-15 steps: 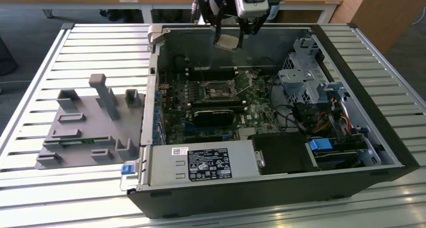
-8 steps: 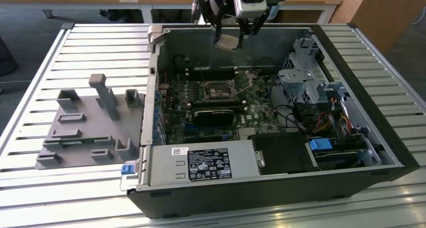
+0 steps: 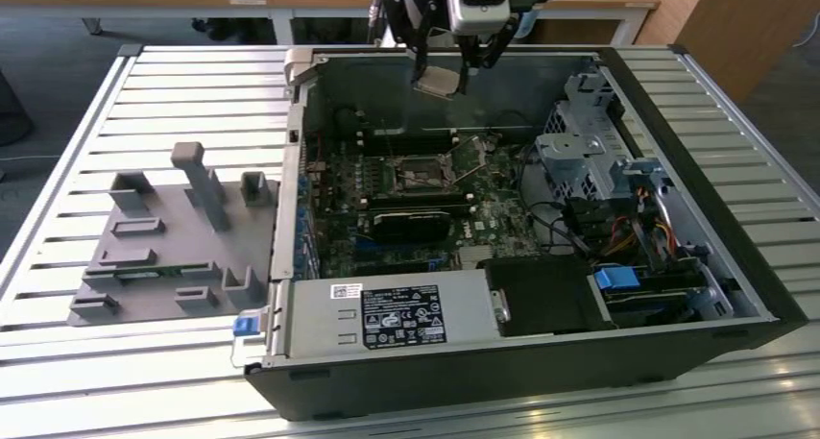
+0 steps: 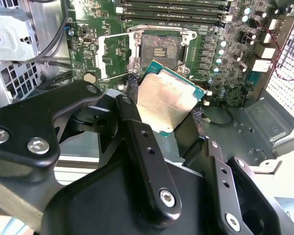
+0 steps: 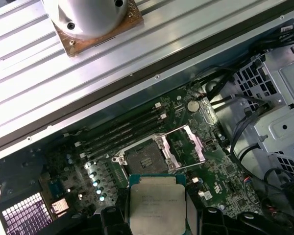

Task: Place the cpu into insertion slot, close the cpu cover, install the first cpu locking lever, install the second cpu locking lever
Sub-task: 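Place the cpu into insertion slot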

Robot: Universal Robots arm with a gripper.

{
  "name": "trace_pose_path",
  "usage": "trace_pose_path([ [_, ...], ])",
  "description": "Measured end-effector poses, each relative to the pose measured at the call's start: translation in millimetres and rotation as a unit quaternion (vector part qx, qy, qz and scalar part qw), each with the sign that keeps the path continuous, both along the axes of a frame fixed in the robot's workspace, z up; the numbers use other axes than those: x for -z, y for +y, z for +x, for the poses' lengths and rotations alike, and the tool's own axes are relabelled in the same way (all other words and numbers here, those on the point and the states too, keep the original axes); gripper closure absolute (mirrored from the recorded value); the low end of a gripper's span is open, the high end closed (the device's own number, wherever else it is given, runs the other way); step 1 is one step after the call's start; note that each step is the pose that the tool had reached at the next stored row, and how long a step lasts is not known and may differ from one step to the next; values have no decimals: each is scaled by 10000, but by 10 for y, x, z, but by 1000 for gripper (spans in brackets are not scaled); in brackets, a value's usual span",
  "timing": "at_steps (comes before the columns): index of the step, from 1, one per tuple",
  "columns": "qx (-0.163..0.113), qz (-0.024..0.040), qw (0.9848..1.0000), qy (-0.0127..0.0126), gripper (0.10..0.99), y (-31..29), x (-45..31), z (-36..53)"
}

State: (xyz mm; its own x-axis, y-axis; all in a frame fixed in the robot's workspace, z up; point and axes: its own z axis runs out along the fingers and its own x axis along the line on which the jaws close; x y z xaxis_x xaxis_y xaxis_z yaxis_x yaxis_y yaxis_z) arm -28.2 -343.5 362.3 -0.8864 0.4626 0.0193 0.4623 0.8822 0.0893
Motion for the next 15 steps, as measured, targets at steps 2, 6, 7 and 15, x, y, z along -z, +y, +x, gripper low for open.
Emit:
trace_pose_path([
  [2,49,0,10000,0,545,0,0,0],
  [6,150,0,9999,0,545,0,1,0],
  [7,173,0,9998,0,545,0,2,0],
  [15,359,0,9994,0,545,0,3,0],
])
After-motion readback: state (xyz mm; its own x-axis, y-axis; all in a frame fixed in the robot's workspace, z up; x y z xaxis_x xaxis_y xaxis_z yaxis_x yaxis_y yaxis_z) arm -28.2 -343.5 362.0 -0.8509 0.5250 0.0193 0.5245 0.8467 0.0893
